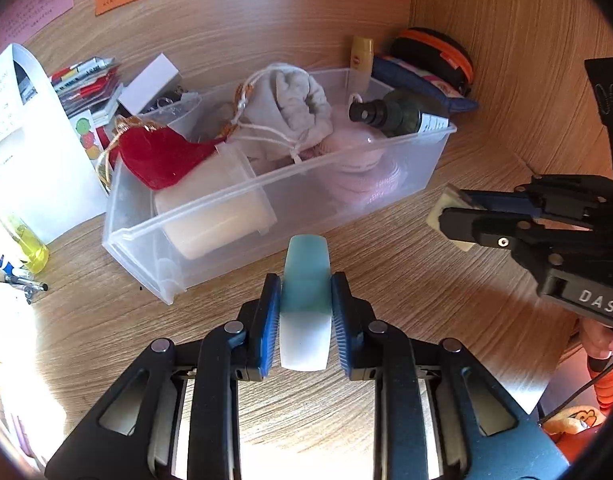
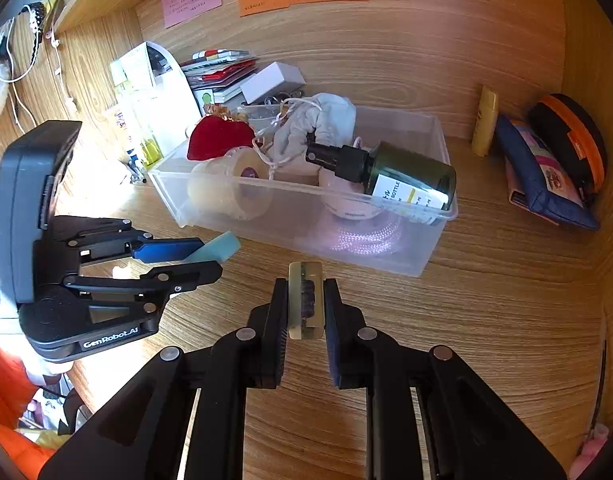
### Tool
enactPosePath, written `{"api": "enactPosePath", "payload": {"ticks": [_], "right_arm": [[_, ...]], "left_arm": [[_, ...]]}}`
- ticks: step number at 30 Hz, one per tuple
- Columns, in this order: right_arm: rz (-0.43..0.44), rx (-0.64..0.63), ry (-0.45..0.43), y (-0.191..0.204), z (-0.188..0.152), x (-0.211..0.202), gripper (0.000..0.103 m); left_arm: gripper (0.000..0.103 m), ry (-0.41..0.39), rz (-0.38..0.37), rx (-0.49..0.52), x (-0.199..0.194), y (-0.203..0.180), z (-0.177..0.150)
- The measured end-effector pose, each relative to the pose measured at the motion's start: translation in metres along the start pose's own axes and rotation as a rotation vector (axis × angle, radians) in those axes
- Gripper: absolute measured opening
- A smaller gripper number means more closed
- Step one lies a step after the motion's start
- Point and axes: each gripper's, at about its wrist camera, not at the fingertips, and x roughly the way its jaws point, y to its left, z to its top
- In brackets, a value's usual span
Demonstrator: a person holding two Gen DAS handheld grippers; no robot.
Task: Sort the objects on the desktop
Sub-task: 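Place the tube in the clear box with left tool while right places the eraser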
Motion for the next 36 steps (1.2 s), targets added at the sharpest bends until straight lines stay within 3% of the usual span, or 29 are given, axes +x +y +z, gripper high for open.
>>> {"api": "enactPosePath", "payload": {"ticks": [12,19,36], "right_arm": [[0.014,-0.005,-0.057,0.012,0.041,0.004,0.015],[0.006,-0.039,-0.051,0.016,0.062,0.017,0.015],[0.038,-0.071,0.007,0.022,0.084,0.063,0.015]], "left_arm": [[0.025,-0.139,0.020,-0.071,-0.044,0.034,0.024],[0.025,-0.147,0.047,-0.117,-0.036,0.061,0.037],[0.025,-0.095,0.018,-0.162,0.009,0.092,0.057]]}}
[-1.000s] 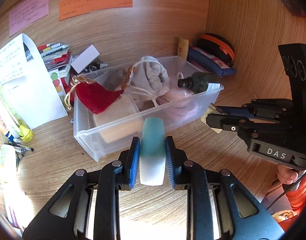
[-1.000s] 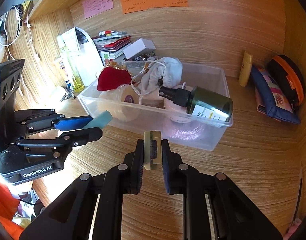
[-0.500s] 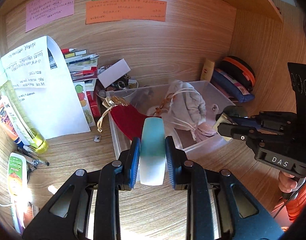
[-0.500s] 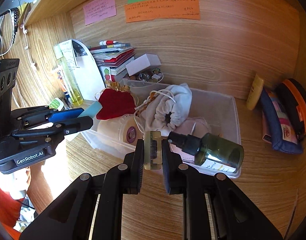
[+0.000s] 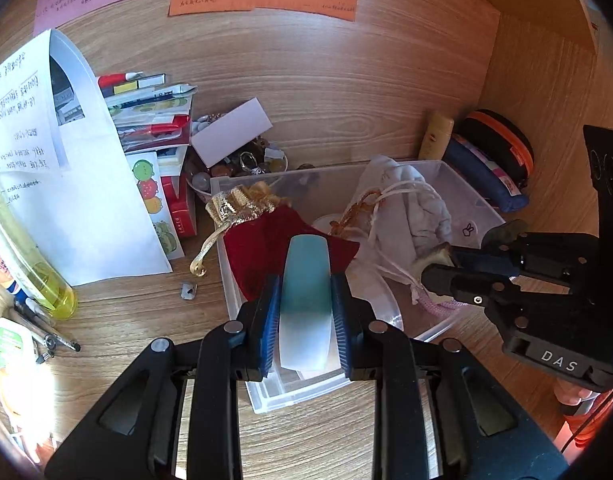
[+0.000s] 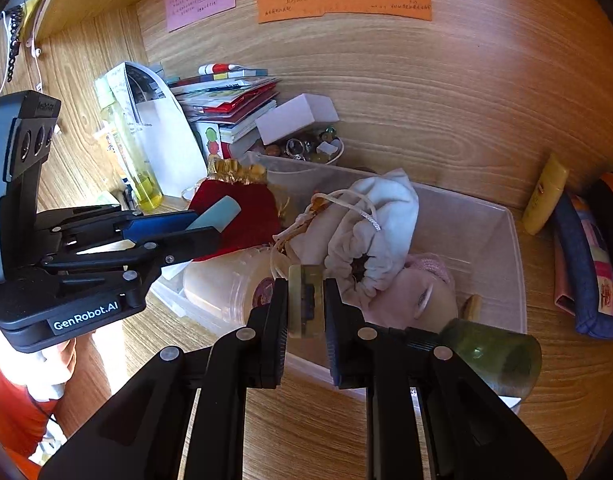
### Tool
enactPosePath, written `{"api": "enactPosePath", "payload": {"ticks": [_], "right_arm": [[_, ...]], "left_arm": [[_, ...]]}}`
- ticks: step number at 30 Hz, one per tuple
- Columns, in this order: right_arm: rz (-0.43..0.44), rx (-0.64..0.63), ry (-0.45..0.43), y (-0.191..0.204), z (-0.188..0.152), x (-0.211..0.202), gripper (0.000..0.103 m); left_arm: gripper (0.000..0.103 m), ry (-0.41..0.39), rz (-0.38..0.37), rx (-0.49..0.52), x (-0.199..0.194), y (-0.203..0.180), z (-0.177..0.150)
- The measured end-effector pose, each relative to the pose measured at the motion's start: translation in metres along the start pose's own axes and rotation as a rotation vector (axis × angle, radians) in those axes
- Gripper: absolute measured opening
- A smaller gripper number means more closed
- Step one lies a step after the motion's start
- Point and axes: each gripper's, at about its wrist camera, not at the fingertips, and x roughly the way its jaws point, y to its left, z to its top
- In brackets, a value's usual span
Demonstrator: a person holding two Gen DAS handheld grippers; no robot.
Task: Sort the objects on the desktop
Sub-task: 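Place the tube in the clear box with left tool while right places the eraser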
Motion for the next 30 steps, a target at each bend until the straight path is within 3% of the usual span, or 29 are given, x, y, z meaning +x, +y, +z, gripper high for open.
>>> {"api": "enactPosePath", "payload": {"ticks": [12,23,27,30], "right_arm": [[-0.024,-0.027,0.016,0.011,0.000,0.008,0.015],[-0.035,-0.024,-0.011,0.014,0.000,-0.010,0.016],[-0.057,-0.031,-0.039,0.017,-0.001,-0.024,0.027],[-0.087,-0.035,-0.075,0.019,-0.003,-0.037,0.044]], "left_arm": [[0.027,0.005,-0.012,-0.004,-0.001,0.001,-0.002],[0.038,-0.036,-0.012,0.012,-0.022,-0.008,-0.002],[0.044,-0.054,-0.009,0.019,-0.032,-0.012,-0.005],[0.053,-0.070,0.005,0.026,-0.039,-0.016,-0.007]]}}
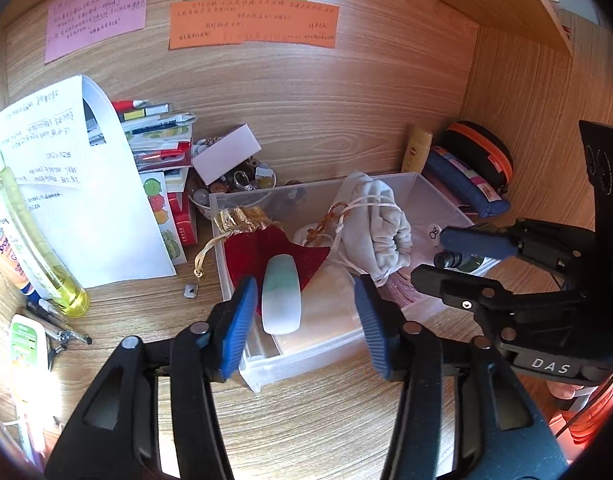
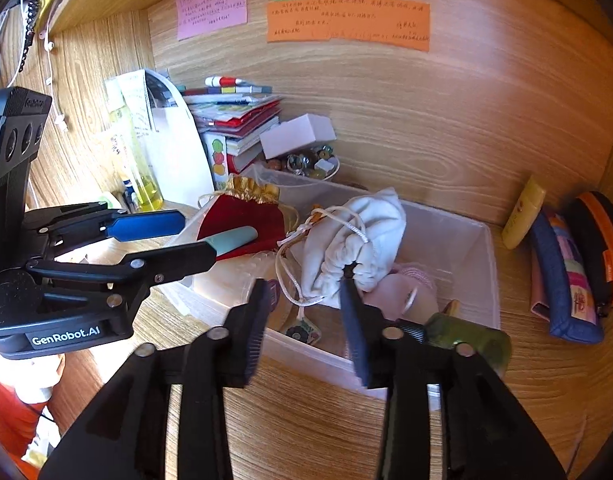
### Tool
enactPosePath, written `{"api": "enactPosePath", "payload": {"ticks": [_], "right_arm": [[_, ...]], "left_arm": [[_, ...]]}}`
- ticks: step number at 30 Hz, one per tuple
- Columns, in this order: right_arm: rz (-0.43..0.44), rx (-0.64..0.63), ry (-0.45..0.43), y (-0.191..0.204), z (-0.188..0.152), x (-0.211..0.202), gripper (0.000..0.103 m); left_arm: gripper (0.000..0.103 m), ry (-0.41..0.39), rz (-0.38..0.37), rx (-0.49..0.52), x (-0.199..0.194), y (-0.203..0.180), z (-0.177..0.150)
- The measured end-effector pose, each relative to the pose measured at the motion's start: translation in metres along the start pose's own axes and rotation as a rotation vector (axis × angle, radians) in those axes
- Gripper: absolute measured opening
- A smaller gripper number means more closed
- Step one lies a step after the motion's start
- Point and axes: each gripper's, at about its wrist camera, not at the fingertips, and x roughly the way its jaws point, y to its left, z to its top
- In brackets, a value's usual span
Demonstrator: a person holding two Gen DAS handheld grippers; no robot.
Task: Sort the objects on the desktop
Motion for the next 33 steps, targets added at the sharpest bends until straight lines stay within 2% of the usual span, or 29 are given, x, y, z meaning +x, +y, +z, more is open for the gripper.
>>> {"api": "enactPosePath", "payload": {"ticks": [1,7,11,13,18,21,24,26,31,33], "right_arm": [[-0.015,-0.002,-0.013,0.001,0.000,-0.005,0.049],[-0.071,-0.005,-0.051,0.000,-0.005,-0.024,0.064],[-0.106,-0.004,-0.061,-0.002,-0.011,-0.033,0.076],[-0.124,-0.001,-0.062,-0.004,-0.014,-0.036,0.081],[-0.165,0.014,-0.069,-0.011,-0.023,-0.045,0.081],[-0.159,0.031,-0.077,-0.018,-0.028,-0.053,0.082],[-0.160,0.048,-0.081,-0.025,-0.033,-0.059,0.082],[-0.162,0.052,-0.084,-0.028,-0.037,-0.063,0.084],[-0.166,0.069,-0.086,-0.033,-0.047,-0.067,0.097],[-0.170,0.078,-0.084,-0.034,-0.050,-0.068,0.098]], "left_arm": [[0.055,-0.004,0.007,0.003,-0.002,-0.001,-0.001],[0.064,-0.022,0.032,0.004,-0.014,-0.007,-0.003],[0.082,-0.042,0.065,-0.007,-0.021,-0.011,-0.006],[0.086,-0.045,0.081,-0.011,-0.024,-0.013,-0.008],[0.089,-0.054,0.117,-0.026,-0.029,-0.018,-0.012],[0.090,-0.062,0.149,-0.034,-0.031,-0.023,-0.015],[0.096,-0.069,0.180,-0.050,-0.031,-0.028,-0.018],[0.096,-0.069,0.191,-0.053,-0.030,-0.030,-0.019],[0.099,-0.062,0.208,-0.079,-0.025,-0.036,-0.020],[0.099,-0.056,0.207,-0.094,-0.023,-0.037,-0.022]]}}
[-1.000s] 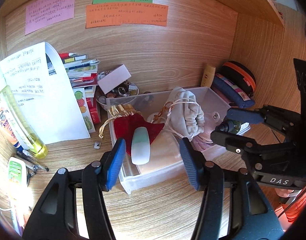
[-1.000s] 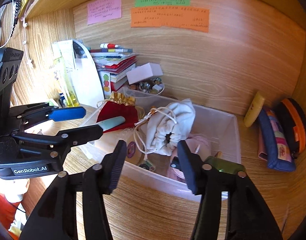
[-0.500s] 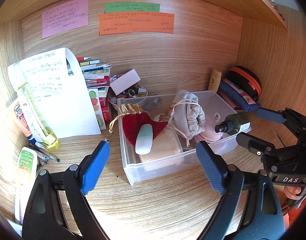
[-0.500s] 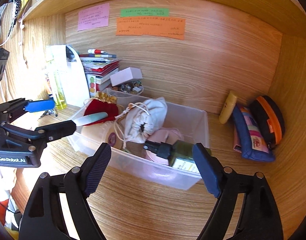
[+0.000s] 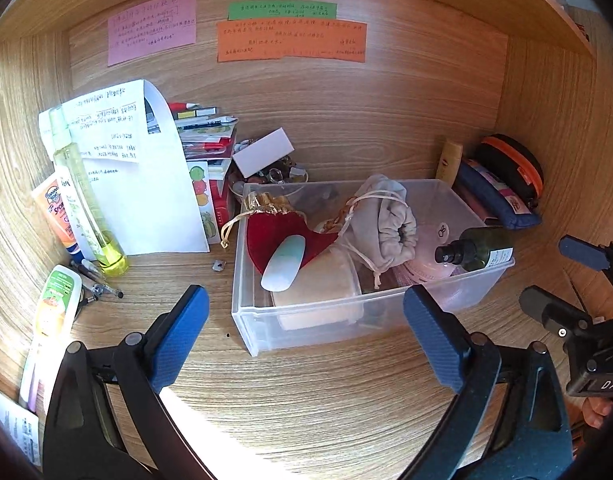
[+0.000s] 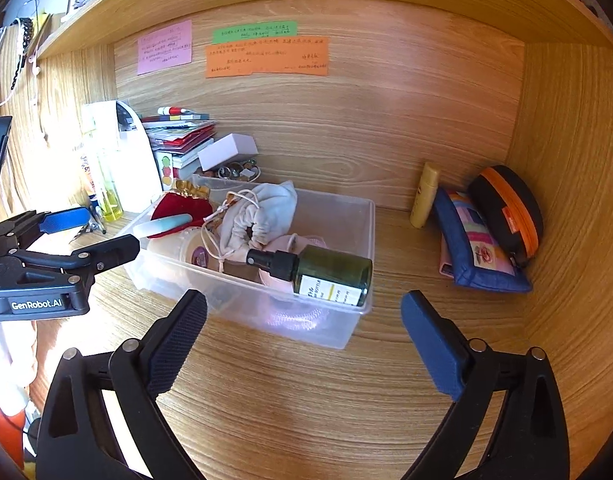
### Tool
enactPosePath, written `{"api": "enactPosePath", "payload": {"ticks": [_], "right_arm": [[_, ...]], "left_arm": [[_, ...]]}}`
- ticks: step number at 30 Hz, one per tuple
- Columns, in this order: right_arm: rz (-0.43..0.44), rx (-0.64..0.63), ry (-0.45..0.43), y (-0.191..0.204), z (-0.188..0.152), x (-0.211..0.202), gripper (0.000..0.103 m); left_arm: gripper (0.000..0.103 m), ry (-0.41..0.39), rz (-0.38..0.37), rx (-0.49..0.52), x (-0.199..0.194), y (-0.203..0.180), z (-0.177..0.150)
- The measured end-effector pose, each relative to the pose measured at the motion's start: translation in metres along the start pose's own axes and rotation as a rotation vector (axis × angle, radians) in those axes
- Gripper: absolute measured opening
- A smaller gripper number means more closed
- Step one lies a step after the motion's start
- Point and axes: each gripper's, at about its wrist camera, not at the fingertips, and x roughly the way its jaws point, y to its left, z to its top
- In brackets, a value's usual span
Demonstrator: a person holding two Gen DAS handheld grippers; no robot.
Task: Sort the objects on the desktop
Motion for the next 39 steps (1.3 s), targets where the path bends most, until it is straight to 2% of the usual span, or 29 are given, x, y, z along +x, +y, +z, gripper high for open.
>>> {"api": "enactPosePath", "payload": {"ticks": [8,14,33,39], "right_arm": [[0.016,0.024,0.017,-0.006,-0.005,0.002,0.098],[0.020,0.030,0.020,-0.006,-0.004,0.004,0.098],[0.019,0.023,0.018,-0.003,0.000,0.005,0.098],[0.019,0.020,0.018,-0.002,-0.001,0.004,0.098]], "left_arm": [[0.099,0.012,0.036,0.007,0.007,-0.007,-0.010],[0.099,0.030,0.027,0.001,0.010,-0.008,-0.012],[0.099,0.012,0.034,0.007,0.008,-0.010,-0.008],[0.099,0.035,0.022,-0.009,0.009,-0.009,-0.009]]}}
